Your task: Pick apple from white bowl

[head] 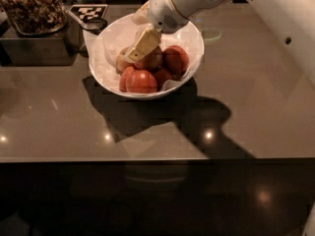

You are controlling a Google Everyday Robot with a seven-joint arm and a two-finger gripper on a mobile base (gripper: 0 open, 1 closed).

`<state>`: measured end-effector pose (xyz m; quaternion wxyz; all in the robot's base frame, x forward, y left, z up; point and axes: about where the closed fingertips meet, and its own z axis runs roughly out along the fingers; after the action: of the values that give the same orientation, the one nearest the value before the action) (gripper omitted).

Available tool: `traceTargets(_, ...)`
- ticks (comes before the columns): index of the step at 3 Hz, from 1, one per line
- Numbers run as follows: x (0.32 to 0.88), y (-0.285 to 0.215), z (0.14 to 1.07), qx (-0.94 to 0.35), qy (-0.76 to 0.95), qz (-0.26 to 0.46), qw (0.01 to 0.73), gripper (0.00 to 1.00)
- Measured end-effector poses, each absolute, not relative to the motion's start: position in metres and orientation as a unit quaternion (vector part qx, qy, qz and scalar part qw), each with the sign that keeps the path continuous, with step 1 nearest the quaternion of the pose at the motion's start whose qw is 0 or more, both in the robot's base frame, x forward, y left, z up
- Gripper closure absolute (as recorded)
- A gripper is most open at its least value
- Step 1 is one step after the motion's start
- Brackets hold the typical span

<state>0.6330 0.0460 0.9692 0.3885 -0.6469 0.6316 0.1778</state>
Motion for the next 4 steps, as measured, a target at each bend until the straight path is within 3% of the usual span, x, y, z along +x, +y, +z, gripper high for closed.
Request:
traceTargets(1, 0.633, 0.030, 0.956, -0.641, 0.650, 0.171, 0.371, 0.21)
traceTargets(4, 0.624, 0.018, 0.936, -0.645, 0.670, 0.167, 0.325, 0.26)
